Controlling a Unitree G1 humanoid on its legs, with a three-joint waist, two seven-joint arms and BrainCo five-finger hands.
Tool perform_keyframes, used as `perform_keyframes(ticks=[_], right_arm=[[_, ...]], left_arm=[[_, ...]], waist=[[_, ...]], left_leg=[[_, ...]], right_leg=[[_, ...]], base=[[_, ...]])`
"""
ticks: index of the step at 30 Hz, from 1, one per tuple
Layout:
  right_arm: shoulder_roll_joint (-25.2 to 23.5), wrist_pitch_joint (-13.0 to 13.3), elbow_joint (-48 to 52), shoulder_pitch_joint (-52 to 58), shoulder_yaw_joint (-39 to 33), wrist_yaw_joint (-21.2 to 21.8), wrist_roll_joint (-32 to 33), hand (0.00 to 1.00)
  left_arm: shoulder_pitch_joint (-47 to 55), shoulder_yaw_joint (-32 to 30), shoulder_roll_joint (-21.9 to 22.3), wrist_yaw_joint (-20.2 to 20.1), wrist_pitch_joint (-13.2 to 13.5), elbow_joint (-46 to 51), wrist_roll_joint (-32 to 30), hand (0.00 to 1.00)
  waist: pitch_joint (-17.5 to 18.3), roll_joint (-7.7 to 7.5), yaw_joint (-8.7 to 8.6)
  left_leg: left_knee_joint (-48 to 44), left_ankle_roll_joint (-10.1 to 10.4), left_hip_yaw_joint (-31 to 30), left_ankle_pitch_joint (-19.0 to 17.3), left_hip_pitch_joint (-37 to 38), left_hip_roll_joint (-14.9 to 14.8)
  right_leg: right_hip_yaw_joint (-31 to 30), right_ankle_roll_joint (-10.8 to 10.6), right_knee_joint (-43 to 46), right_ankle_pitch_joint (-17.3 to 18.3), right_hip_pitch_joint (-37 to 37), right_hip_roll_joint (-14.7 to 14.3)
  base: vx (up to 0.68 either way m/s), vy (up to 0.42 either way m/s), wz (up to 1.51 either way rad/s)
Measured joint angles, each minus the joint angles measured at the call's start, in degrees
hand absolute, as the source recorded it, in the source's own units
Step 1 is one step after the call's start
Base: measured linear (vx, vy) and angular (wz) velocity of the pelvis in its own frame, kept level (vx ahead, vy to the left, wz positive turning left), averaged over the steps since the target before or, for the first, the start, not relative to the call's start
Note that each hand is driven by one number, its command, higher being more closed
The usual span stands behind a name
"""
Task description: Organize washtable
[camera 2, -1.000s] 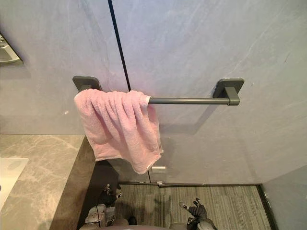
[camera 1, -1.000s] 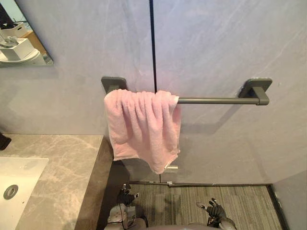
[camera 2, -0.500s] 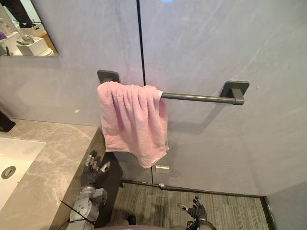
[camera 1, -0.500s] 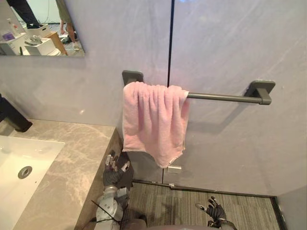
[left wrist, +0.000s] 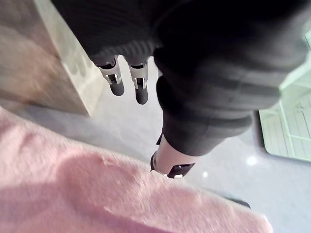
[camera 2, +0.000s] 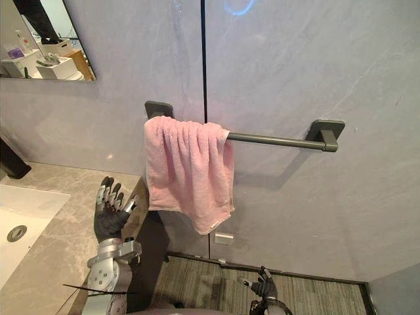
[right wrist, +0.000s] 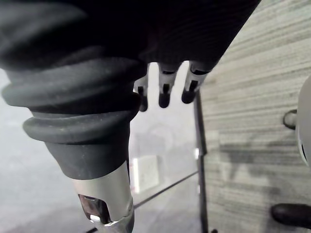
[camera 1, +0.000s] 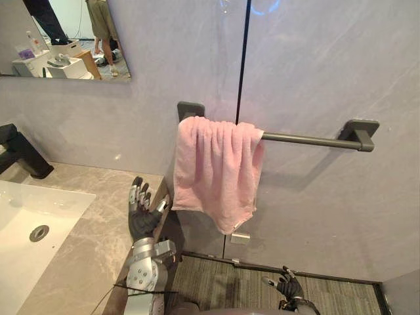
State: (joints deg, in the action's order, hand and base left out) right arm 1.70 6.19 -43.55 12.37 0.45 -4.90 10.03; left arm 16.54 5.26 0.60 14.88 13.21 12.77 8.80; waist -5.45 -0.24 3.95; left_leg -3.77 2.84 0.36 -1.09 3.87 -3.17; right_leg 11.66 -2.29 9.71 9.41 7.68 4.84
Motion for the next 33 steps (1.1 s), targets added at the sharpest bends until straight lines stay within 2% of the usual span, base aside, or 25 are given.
perform_keyframes(ticks=[4,6,11,12,16,24,27,28,33], right_arm=[[0.17,-0.05,-0.95,-0.98,0.13,0.21,-0.74,0.00],[0.25,-0.11,-2.15,-2.05,0.15,0.71,-1.15,0.00],[1.38,-0.20,-2.52,-2.24,0.02,1.58,-1.20,0.00],[1.70,-0.21,-2.61,-2.64,0.06,1.69,-1.21,0.00],[2.10,-0.22,-2.78,-3.51,-0.02,2.11,-1.25,0.00],[2.16,-0.27,-2.63,-3.95,-0.33,2.38,-1.23,0.00],[2.22,-0.27,-2.03,-4.15,-0.54,2.39,-1.20,0.00],[2.22,-0.28,-1.94,-4.14,-0.54,2.40,-1.20,0.00],[2.48,-0.29,2.98,-4.15,-0.43,2.67,-1.16,0.00]], left_arm=[[-4.67,1.00,-1.89,-1.33,-0.02,-5.78,-0.32,0.00],[-6.39,1.01,-3.07,-2.46,-0.25,-9.21,-0.46,0.00],[-8.82,0.95,-4.34,-3.31,-0.96,-13.59,-0.79,0.00],[-8.88,0.76,-4.80,-3.15,-1.23,-14.37,-1.78,0.00],[-8.77,-0.85,-5.39,-2.08,-1.89,-17.54,-5.03,0.00],[-8.78,-3.65,-5.42,-0.97,-3.62,-20.26,-5.59,0.00],[-8.78,-3.62,-5.41,-1.08,-3.90,-20.98,-5.56,0.00],[-8.80,-3.60,-5.41,-1.13,-3.89,-21.19,-5.53,1.00],[-8.77,-3.35,-5.51,-3.73,-3.92,-23.01,-4.70,1.00]], waist=[[1.18,0.78,-0.78],[1.20,0.78,-1.81],[1.15,0.70,-2.25],[1.09,0.63,-3.11],[1.01,0.54,-3.13],[-0.06,-0.34,-3.34],[-0.21,-0.16,-3.39],[-0.23,-0.12,-3.40],[-0.47,0.21,-4.14]], left_leg=[[2.02,0.43,-0.02,0.97,1.07,-0.02],[2.97,0.62,-0.06,1.54,1.12,-0.16],[4.04,0.73,0.06,1.86,1.30,-0.55],[4.34,0.73,0.06,1.86,1.70,-0.58],[5.22,0.72,0.61,1.87,2.68,-0.70],[5.94,0.71,1.23,1.85,2.90,-0.67],[6.12,0.71,1.23,1.85,2.90,-0.63],[6.14,0.71,1.23,1.85,2.90,-0.63],[6.40,0.71,1.17,1.85,2.92,-0.63]], right_leg=[[-0.73,0.21,-1.61,-0.91,0.12,-0.60],[-0.78,0.50,-2.87,-1.53,0.17,-1.09],[-1.15,0.97,-4.66,-2.55,0.53,-2.15],[-1.21,1.00,-5.38,-2.80,1.06,-2.30],[-1.99,1.09,-6.09,-3.07,1.53,-2.54],[-2.86,0.96,-8.07,-4.15,1.81,-2.64],[-2.88,0.96,-8.52,-4.15,1.81,-2.64],[-2.88,0.96,-8.56,-4.15,1.81,-2.64],[-3.12,0.95,-8.87,-4.16,1.80,-2.72]], base=[[0.02,-0.011,-0.10],[0.01,-0.009,-0.02],[0.03,-0.038,-0.05],[0.04,-0.026,-0.05],[0.01,-0.012,-0.09],[-0.01,0.000,-0.06],[0.00,0.000,0.00],[0.00,0.000,0.00],[0.01,-0.005,-0.01]])
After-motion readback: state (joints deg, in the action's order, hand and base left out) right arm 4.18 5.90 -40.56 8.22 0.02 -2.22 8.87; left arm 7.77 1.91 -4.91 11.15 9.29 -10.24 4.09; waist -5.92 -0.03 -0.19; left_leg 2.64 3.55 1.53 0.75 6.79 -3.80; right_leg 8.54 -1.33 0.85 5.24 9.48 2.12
